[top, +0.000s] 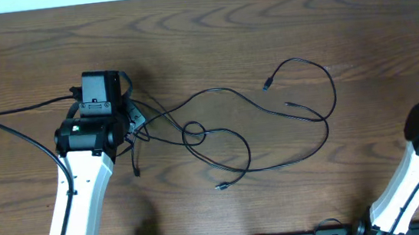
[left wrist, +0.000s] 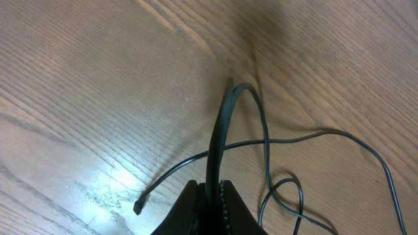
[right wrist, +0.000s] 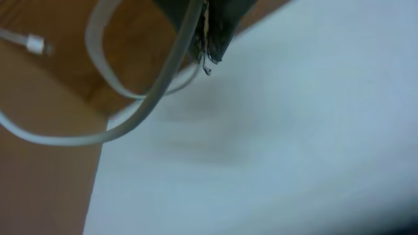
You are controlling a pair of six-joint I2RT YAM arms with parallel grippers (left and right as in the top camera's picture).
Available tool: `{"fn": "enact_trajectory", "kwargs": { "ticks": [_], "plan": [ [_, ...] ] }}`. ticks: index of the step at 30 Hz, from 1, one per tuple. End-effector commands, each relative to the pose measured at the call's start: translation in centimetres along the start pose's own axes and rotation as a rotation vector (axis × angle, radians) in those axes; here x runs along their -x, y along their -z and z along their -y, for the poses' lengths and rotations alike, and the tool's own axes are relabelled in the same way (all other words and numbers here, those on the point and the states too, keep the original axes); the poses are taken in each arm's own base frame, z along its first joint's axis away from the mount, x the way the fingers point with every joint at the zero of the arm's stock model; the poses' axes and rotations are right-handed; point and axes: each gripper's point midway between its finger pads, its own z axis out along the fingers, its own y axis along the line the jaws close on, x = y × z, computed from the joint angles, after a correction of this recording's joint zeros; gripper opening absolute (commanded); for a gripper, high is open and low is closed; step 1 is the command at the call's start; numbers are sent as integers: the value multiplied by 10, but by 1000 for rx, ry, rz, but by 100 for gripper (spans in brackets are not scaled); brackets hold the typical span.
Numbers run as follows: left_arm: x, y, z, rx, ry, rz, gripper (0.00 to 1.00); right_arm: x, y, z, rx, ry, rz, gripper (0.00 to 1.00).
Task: Untangle cables
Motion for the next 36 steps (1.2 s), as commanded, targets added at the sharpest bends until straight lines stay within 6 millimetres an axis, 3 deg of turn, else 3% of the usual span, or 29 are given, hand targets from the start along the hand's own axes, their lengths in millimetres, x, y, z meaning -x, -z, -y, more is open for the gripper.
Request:
{"fn": "enact_trajectory", "kwargs": {
  "ticks": [1,4,7,10,12,14,17,18,23,31,36],
  "plan": [
    [3,1,-1,5,10,7,8,-68,-54,15,-40,-49,-121,1],
    [3,1,-1,6,10,7,8,-124,-91,26,-69,-63,-205,1],
    [2,1,0,0,9,3,8,-170,-114,36,-89,-70,-279,1],
    [1,1,2,-13,9,-6,8,-185,-120,41,-99,-72,-306,2],
    [1,1,2,-14,9,-7,8,-179,-121,47,-103,-79,-287,7],
    [1,1,2,-13,10,-6,8,-172,-122,53,-107,-87,-271,33],
    [1,1,2,-14,10,-6,8,-167,-122,60,-103,-96,-267,86],
    [1,1,2,-14,10,-6,8,-167,-122,61,-92,-101,-272,98],
    [2,1,3,-17,10,-1,8,-155,-110,55,26,-139,-328,99],
    [3,1,4,-20,12,4,8,-126,-59,55,42,-64,-435,99],
    [3,1,4,-20,11,3,8,-143,-34,59,8,-67,-557,99]
  ]
}}
